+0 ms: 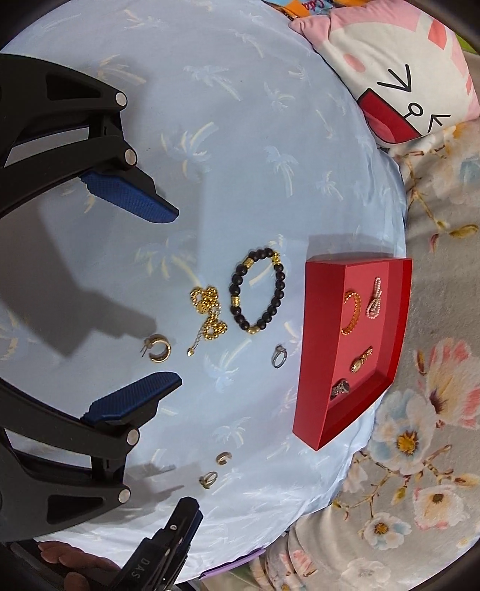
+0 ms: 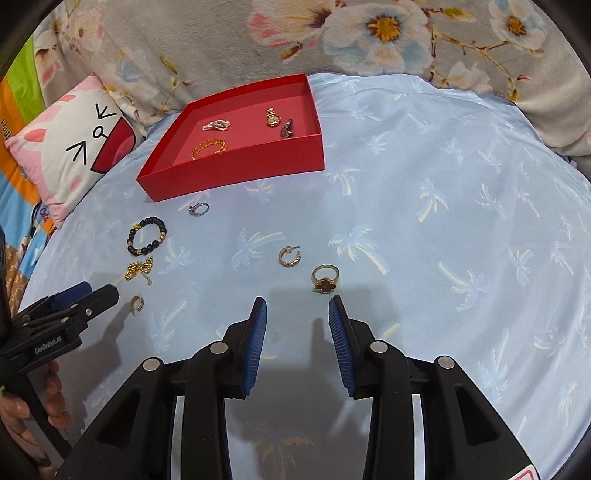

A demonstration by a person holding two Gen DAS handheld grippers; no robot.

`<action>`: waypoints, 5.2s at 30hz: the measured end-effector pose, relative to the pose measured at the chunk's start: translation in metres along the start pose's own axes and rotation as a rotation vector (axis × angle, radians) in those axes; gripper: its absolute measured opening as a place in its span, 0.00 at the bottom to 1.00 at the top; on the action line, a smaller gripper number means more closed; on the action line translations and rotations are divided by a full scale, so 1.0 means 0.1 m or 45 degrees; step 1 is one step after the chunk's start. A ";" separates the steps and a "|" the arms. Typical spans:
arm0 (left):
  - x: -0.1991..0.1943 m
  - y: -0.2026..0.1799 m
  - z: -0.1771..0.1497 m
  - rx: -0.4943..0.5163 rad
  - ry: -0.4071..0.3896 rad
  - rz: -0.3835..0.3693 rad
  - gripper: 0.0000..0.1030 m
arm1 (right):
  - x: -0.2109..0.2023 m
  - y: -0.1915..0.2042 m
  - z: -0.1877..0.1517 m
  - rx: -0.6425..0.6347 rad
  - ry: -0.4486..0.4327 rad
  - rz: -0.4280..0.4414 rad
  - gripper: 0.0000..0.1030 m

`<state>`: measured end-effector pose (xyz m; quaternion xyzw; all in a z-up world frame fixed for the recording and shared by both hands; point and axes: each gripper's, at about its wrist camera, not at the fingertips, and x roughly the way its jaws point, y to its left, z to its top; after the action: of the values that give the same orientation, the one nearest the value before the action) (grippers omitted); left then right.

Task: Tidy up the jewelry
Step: 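Grasp the red-stone gold ring with the right tool while the left tool grasps a gold hoop earring, then carry the ring and hoop earring with both tools into the red box, then open both tools to release the ring and earring, then withdraw, then grasp the black bead bracelet with the left tool while the right tool grasps a gold hoop earring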

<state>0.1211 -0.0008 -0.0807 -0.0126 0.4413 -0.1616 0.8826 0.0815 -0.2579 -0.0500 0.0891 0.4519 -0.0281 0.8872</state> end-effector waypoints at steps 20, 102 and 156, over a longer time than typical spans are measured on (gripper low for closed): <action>0.04 -0.02 -0.06 0.015 0.022 -0.005 0.76 | 0.38 -0.09 0.13 0.002 0.023 -0.080 0.16; 0.81 0.01 1.76 0.057 -0.189 -0.034 0.16 | 1.14 0.64 1.79 -0.086 -0.056 0.205 0.13; 0.26 0.17 0.40 -0.036 -0.040 0.039 0.65 | 0.05 0.18 0.10 0.038 0.003 0.110 0.39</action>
<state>0.1717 0.0028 -0.0792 -0.0207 0.4297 -0.1416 0.8915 0.0951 -0.2423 -0.0460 0.1218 0.4483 0.0039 0.8855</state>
